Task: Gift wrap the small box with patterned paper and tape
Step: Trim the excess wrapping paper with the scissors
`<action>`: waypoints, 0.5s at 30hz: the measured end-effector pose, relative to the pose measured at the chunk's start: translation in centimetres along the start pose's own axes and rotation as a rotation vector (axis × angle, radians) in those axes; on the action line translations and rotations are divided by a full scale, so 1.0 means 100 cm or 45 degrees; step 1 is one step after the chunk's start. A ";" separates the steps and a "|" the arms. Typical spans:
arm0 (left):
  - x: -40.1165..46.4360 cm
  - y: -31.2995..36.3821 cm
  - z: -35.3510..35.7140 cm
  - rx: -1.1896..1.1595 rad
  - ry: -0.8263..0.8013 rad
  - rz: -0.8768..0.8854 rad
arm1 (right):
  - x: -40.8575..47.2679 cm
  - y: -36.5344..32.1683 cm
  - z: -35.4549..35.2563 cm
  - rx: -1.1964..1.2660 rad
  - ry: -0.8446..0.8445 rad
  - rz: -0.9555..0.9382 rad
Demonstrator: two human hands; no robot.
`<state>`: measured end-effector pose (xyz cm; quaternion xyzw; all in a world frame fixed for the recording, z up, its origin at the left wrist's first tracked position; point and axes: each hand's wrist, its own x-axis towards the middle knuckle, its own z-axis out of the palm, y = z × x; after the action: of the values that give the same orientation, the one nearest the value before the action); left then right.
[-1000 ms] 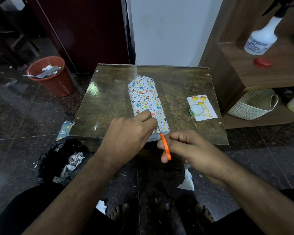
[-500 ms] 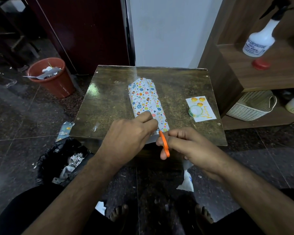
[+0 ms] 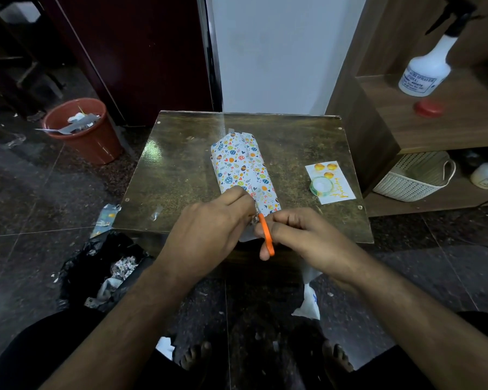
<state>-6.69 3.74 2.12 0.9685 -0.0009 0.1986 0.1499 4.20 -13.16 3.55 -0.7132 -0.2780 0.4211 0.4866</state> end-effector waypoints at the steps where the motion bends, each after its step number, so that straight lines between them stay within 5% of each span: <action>1: 0.000 -0.001 0.000 -0.015 0.004 -0.009 | 0.000 0.000 0.000 -0.005 -0.002 -0.001; 15: 0.000 0.007 -0.002 0.235 0.116 0.052 | -0.004 -0.001 -0.009 0.068 -0.020 0.029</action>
<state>-6.82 3.16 2.50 0.9679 0.0045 0.2448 0.0560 4.81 -13.83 3.94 -0.6998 -0.2621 0.4394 0.4984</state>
